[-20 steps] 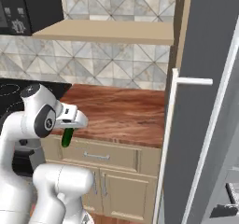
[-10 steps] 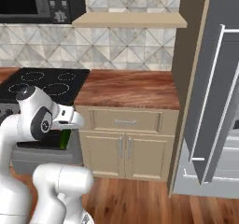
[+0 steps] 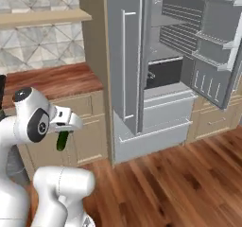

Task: Place the cucumber in the correct fridge rack based on whether it is a fruit or vegetable. Finally, close the fridge door.

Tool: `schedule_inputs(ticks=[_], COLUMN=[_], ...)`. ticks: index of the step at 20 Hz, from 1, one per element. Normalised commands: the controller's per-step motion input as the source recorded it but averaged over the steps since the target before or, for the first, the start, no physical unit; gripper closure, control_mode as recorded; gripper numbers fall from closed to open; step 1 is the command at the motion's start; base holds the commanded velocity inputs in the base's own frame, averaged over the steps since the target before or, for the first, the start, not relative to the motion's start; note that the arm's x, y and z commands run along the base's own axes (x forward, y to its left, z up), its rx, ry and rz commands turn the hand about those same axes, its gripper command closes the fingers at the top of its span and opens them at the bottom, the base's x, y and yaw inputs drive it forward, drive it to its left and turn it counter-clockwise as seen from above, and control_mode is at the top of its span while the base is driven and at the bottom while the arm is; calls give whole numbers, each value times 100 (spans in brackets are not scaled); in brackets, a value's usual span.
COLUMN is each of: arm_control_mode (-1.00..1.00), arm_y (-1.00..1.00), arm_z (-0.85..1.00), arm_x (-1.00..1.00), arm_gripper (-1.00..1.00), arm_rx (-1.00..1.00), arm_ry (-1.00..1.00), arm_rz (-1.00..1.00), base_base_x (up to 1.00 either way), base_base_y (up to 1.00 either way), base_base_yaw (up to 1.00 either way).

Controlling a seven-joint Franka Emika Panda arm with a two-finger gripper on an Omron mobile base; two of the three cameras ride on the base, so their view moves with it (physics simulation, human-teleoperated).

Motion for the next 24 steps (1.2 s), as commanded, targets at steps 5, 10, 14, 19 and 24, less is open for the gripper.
schedule_inputs(ticks=[5,10,14,19,24], arm_control_mode=[100,100,100,100,100], arm_y=[0,0,0,0,0], arm_z=[0,0,0,0,0], arm_x=[0,0,0,0,0], arm_gripper=[100,100,100,100,100], arm_rx=[0,0,0,0,0], arm_ry=[0,0,0,0,0], arm_rz=[0,0,0,0,0], base_base_x=[-2,-1,26,94,100], base_base_y=[-20,-90,-94,-80,-63], base_base_yaw=[-84,-60,-42,-4,33])
